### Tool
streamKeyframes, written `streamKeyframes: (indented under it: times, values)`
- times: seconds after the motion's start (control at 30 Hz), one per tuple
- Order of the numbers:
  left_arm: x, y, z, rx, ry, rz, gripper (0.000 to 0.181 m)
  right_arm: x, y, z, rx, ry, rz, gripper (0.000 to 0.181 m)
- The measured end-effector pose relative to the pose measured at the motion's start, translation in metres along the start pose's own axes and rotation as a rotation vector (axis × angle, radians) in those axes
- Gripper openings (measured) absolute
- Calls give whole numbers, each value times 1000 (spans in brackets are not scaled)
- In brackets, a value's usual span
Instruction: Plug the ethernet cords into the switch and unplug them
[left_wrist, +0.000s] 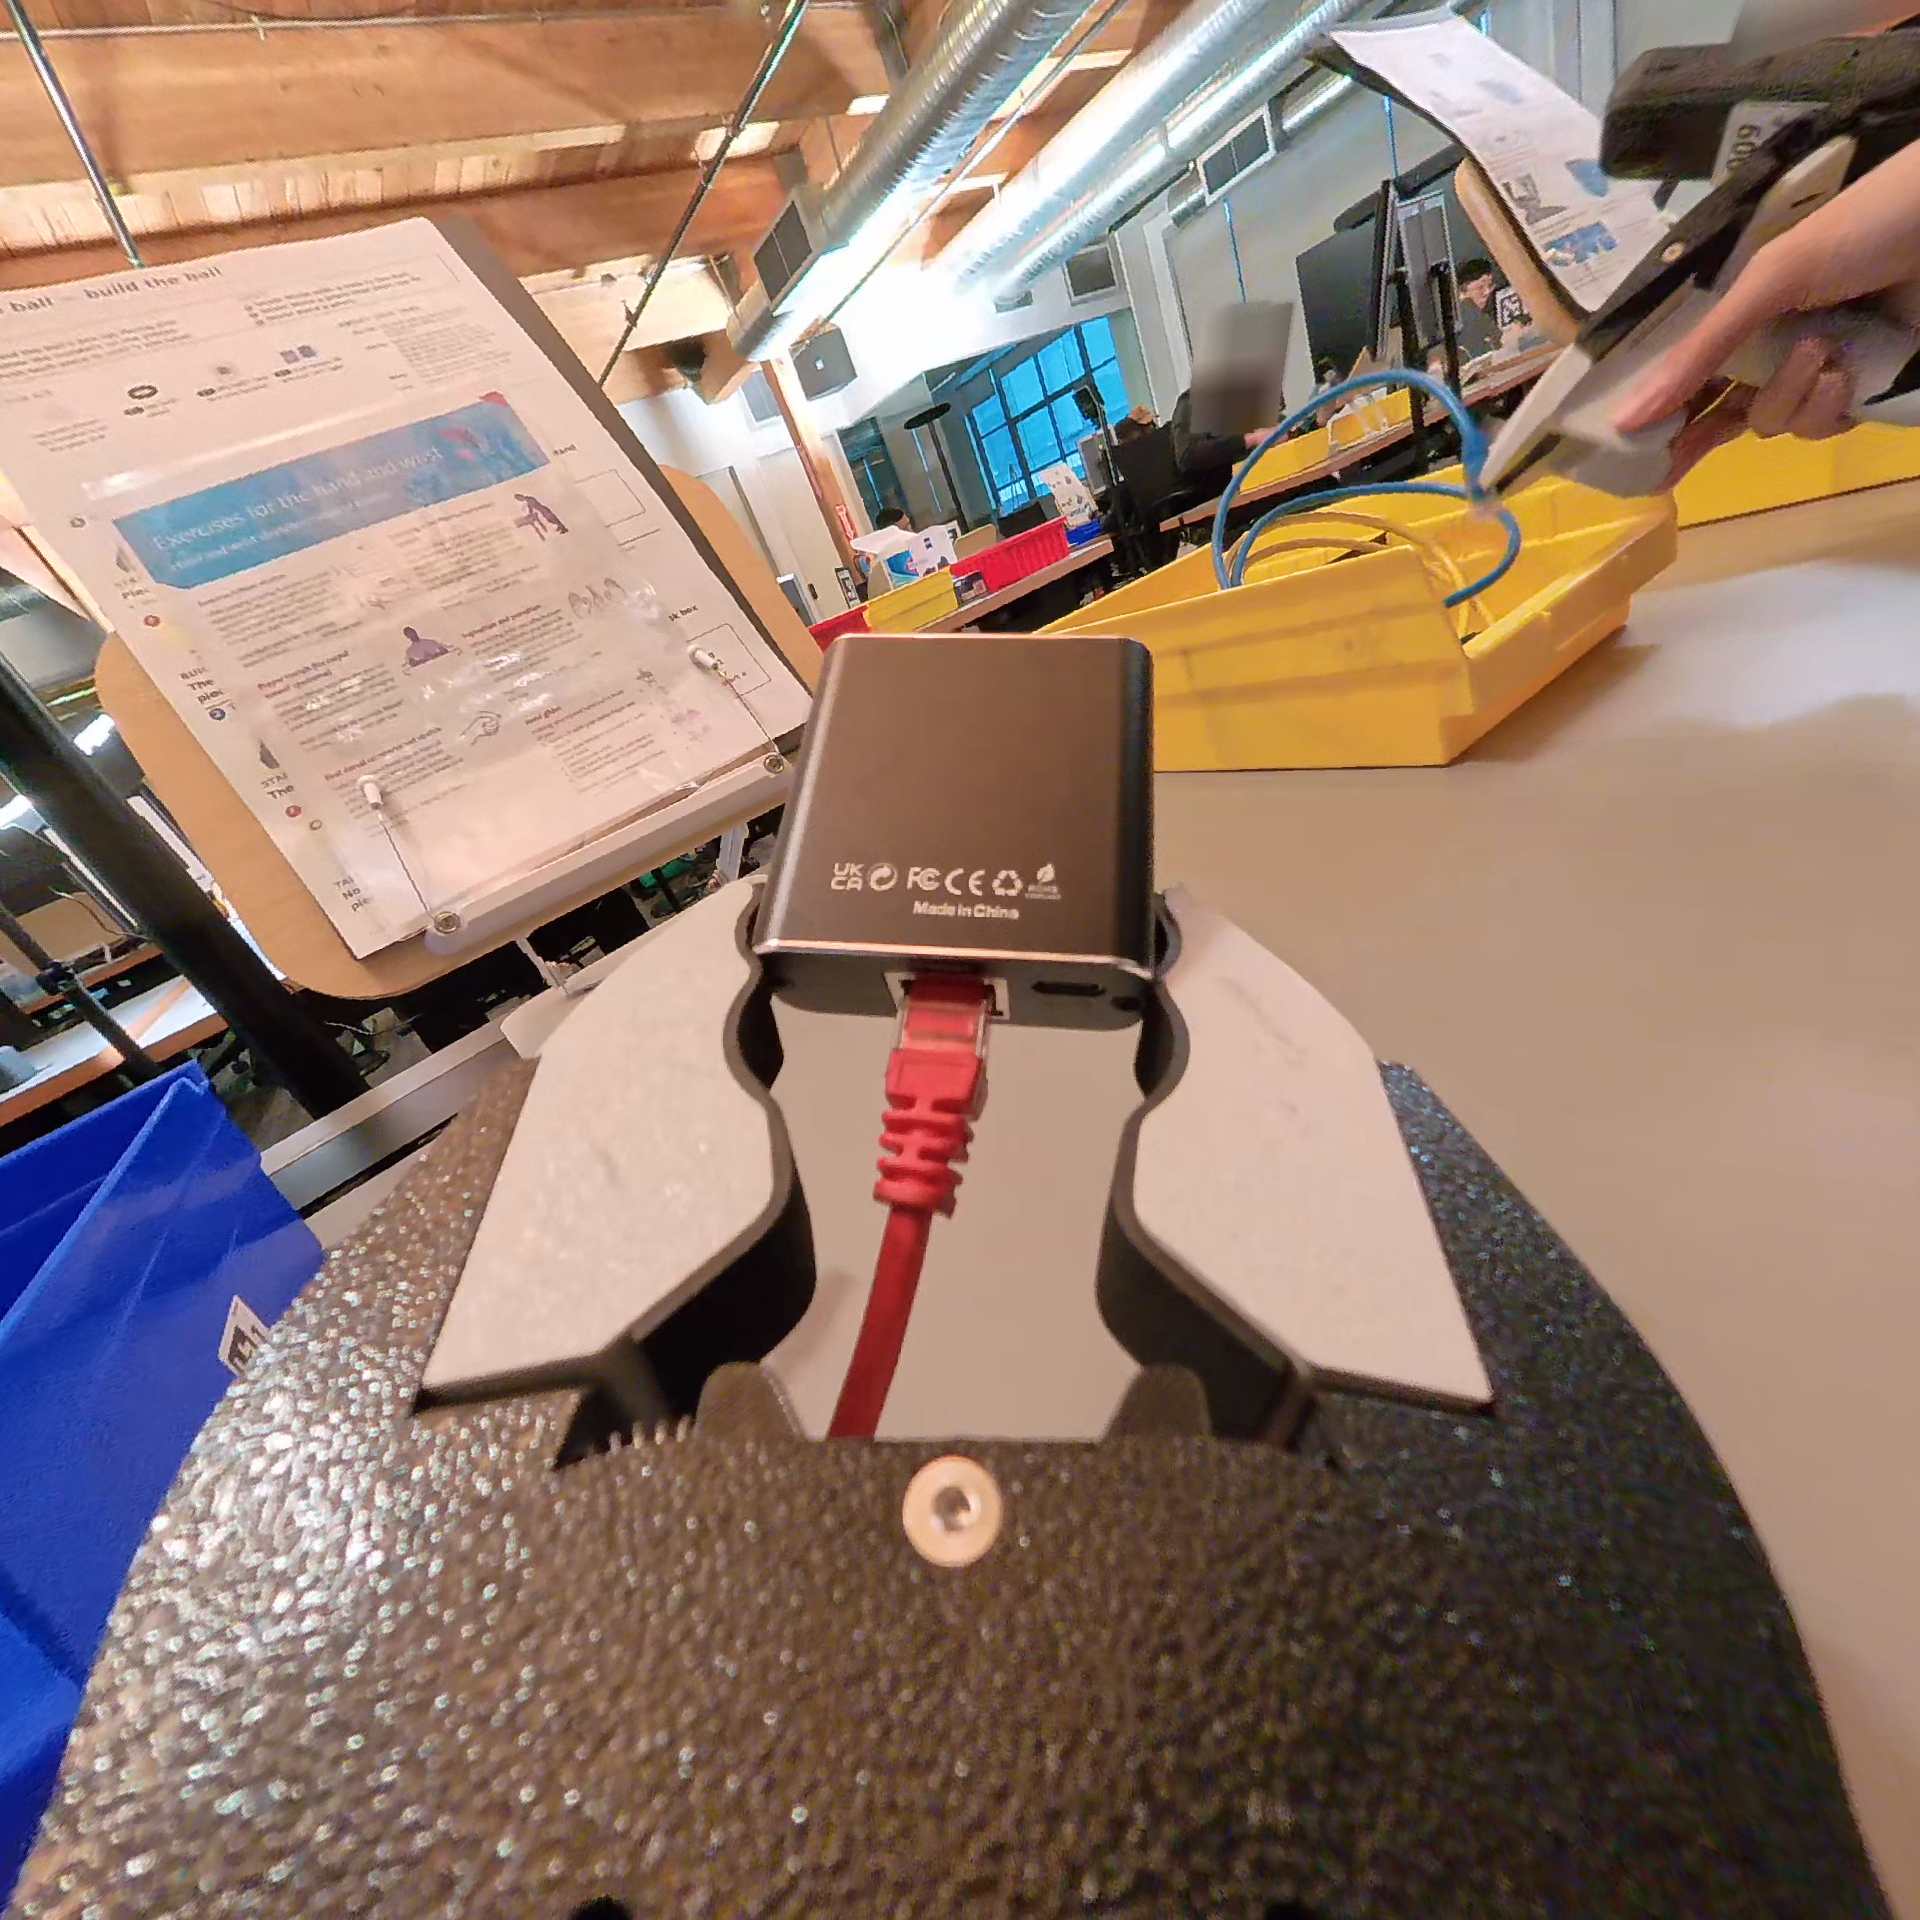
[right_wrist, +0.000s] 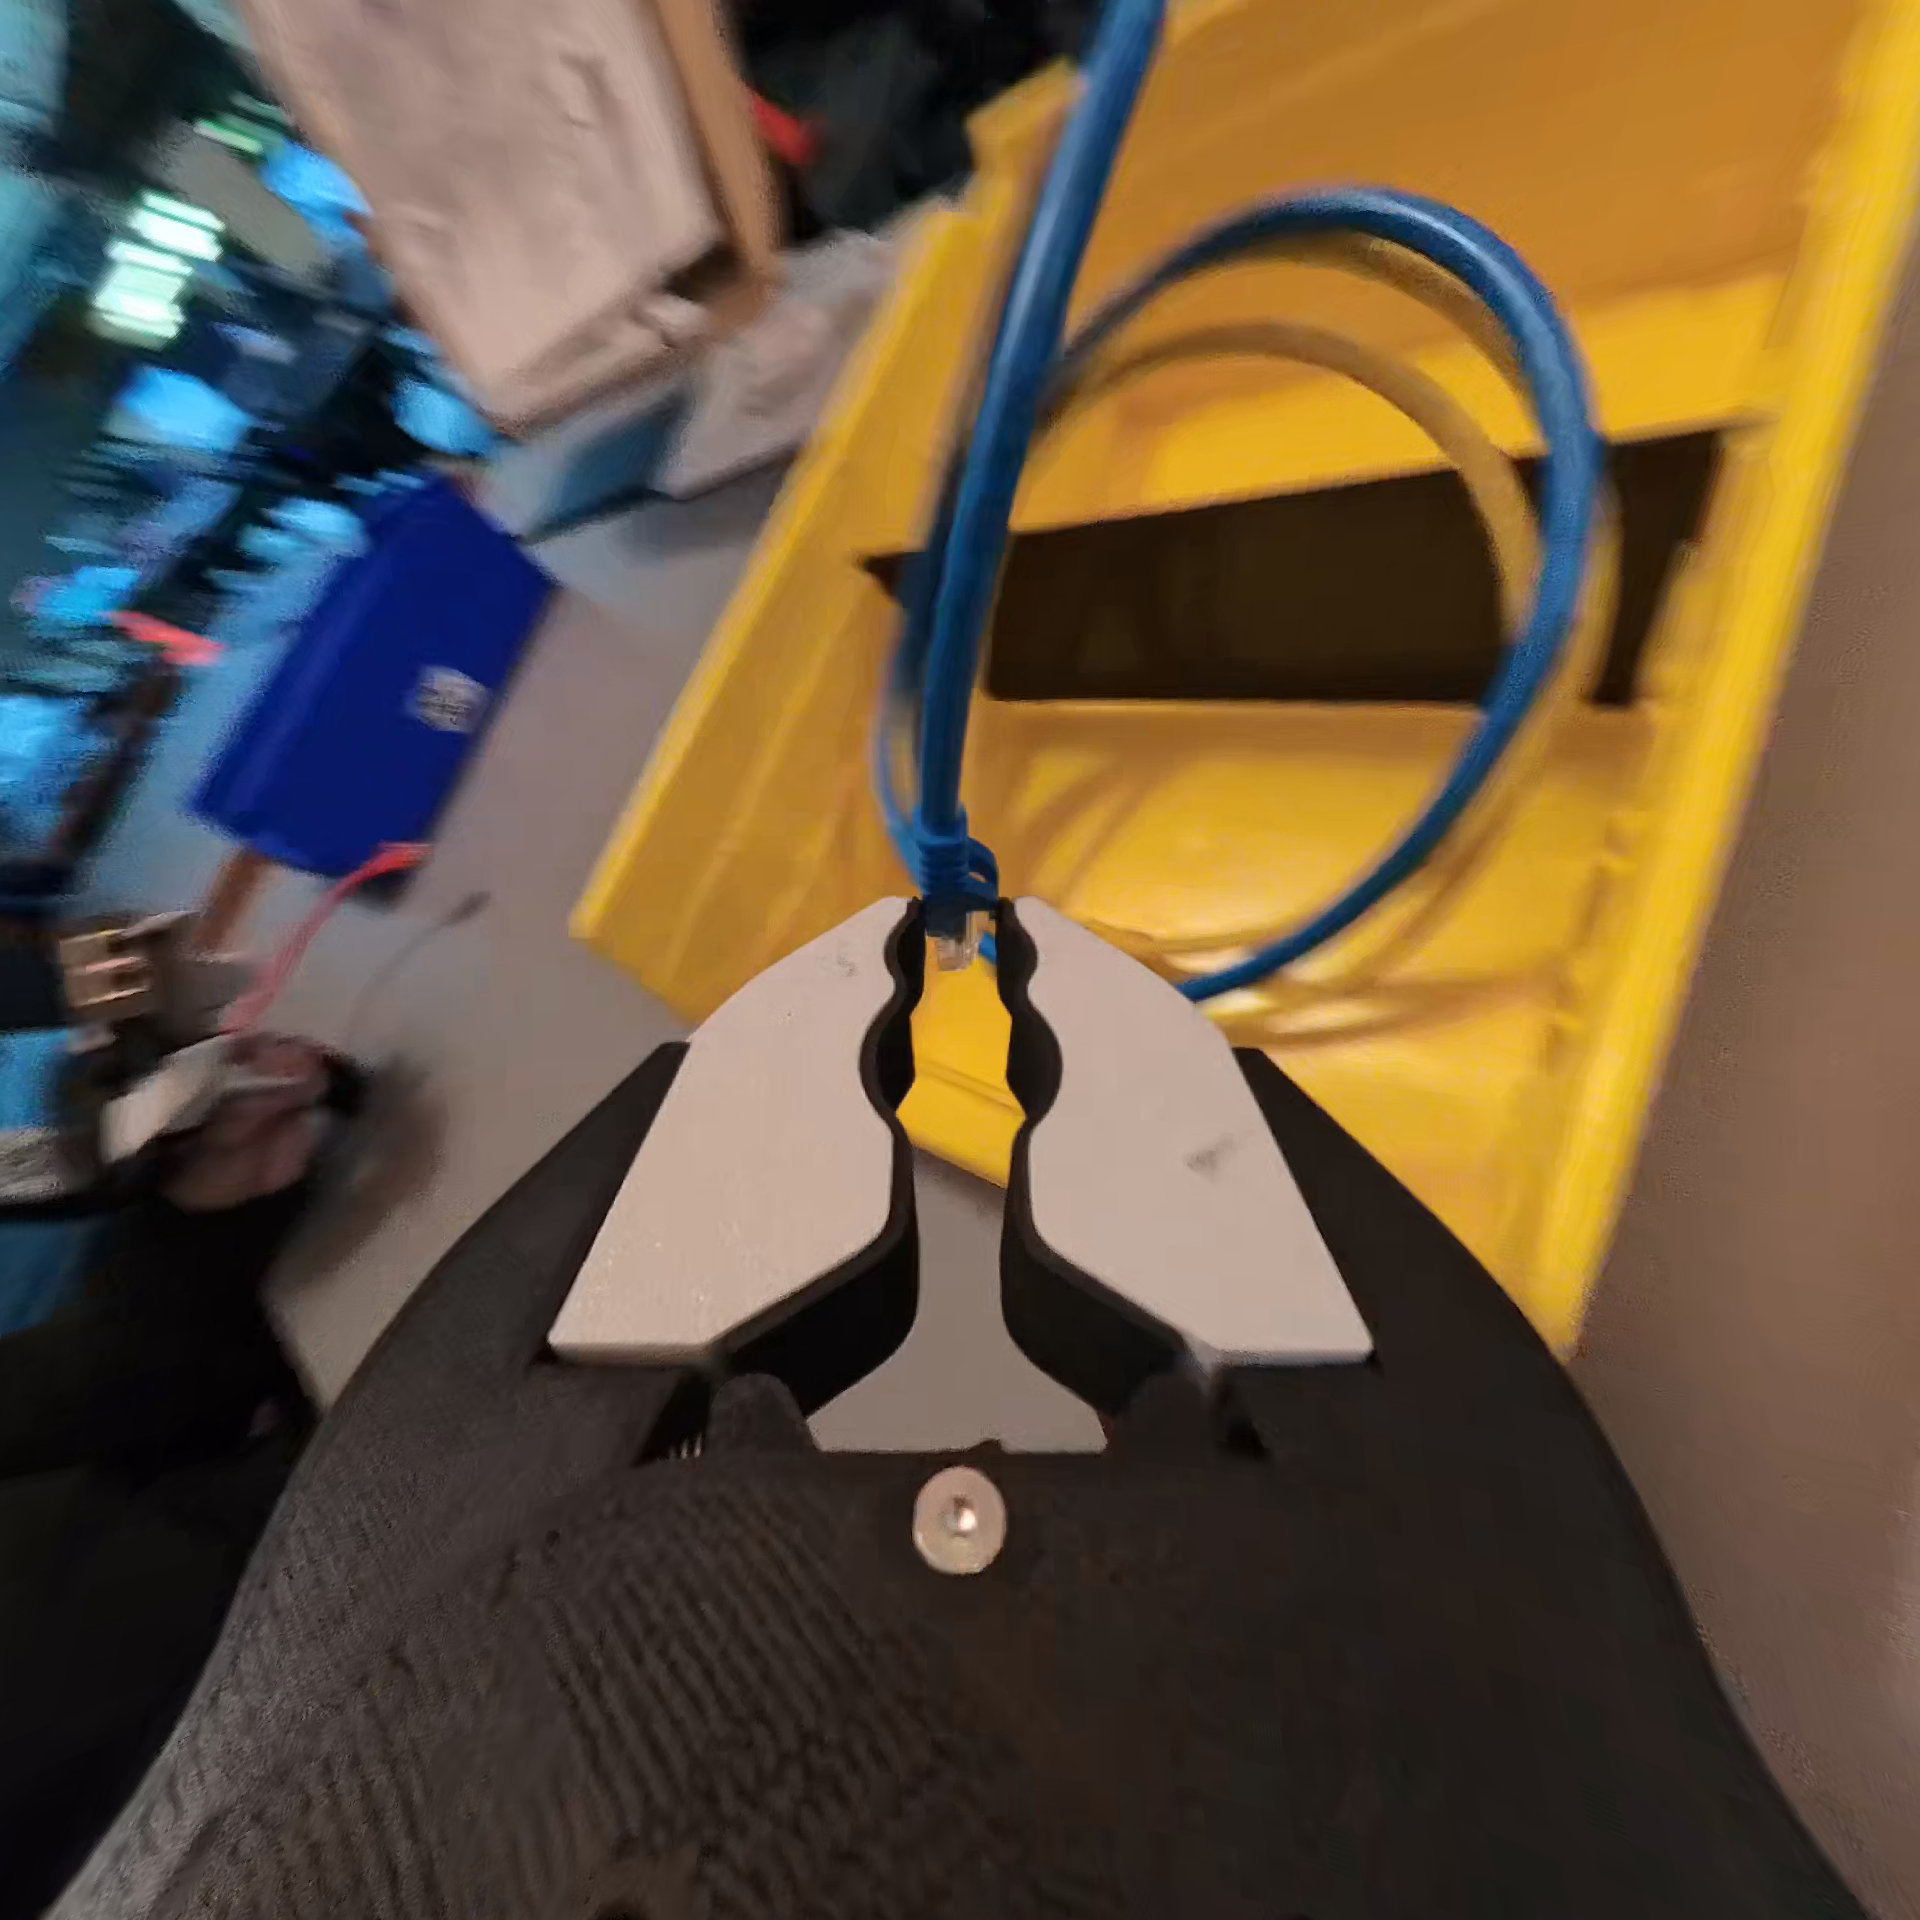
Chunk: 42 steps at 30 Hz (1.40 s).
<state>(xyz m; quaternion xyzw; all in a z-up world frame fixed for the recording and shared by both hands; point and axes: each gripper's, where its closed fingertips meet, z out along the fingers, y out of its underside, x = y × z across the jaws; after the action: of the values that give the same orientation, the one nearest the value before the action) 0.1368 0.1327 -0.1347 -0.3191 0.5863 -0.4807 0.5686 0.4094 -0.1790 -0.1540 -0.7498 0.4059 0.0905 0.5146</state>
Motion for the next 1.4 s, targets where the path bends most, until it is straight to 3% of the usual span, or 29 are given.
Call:
streamKeyframes:
  times: [0.07,0.17,0.3,0.37,0.43,0.53,0.63,0.73,0.83,0.93,1.03,1.27,1.4]
  values:
    - [1,0,0,0,5,3,67,31,18,-2,-141,244,-15,13]
    - [1,0,0,0,8,2,67,44,36,-6,-289,406,-114,31]
    - [1,0,0,3,11,-2,67,36,22,-18,-222,497,-180,54]
    - [1,0,0,2,13,-4,67,9,8,-24,-112,456,-207,59]
    - [3,0,0,3,20,-5,67,-38,1,-18,12,321,-229,62]
    - [6,-2,1,8,41,-6,67,-134,20,14,91,5,-266,68]
    - [9,-8,0,30,59,-6,67,-234,67,61,77,-352,-269,79]
    - [13,-18,-2,60,82,35,67,-320,120,100,-41,-716,-148,87]
    - [15,-27,-6,86,102,60,67,-365,155,128,-90,-873,-116,86]
    - [12,-29,-9,87,81,98,67,-392,160,136,-49,-942,-87,74]
    - [7,-24,-10,63,31,126,67,-390,143,137,122,-879,-101,28]
    - [15,-20,-8,23,84,43,71,-383,139,138,167,-681,-375,26]
    - [19,-31,-10,-31,198,-66,85,-360,103,121,344,-349,-694,26]
